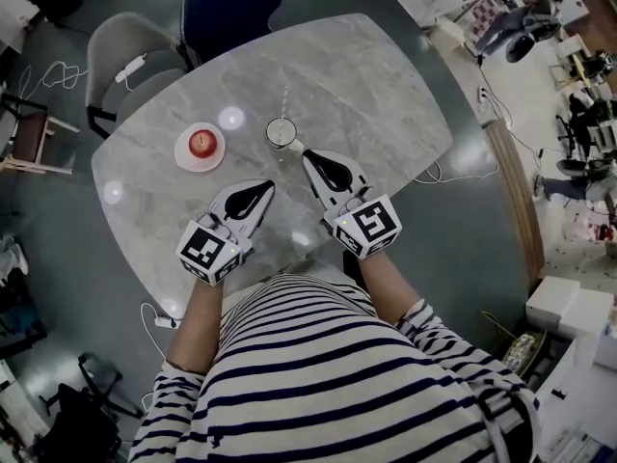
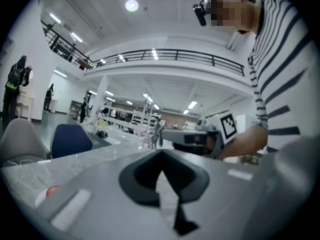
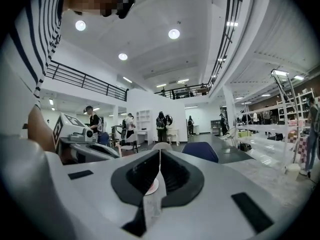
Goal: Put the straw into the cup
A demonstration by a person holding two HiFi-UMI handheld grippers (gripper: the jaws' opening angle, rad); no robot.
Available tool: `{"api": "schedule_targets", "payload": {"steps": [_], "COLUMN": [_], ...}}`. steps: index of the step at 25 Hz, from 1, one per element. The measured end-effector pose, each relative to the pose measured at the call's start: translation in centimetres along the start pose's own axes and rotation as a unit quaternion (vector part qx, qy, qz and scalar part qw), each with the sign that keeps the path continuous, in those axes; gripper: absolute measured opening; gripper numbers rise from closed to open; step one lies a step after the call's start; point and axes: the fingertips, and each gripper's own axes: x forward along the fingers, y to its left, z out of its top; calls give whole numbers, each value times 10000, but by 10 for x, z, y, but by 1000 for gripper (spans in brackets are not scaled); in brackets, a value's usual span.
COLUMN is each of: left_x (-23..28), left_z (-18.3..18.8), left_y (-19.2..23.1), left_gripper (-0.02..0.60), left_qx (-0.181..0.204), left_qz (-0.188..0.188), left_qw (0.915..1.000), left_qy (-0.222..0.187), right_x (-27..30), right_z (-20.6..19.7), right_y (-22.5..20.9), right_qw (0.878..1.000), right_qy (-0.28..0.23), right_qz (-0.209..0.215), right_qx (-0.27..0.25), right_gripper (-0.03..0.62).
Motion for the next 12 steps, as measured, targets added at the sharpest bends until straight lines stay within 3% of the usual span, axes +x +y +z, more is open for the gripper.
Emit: {"api": "schedule_targets", "payload": {"steps": [12], "left_x": [7], "left_z": [0], "left_y": [-4], "left_gripper": [6], "left_qx": [39], "left_qz": [-64], "left_qw": [10000], "left_qy": [-1], "right_x": [-17], "right_z": [5], "right_y": [4], "right_qw": [9997], "right_qy": [0], "right_qz": [-42], "right_qx": [-237], "right_gripper": [6]}}
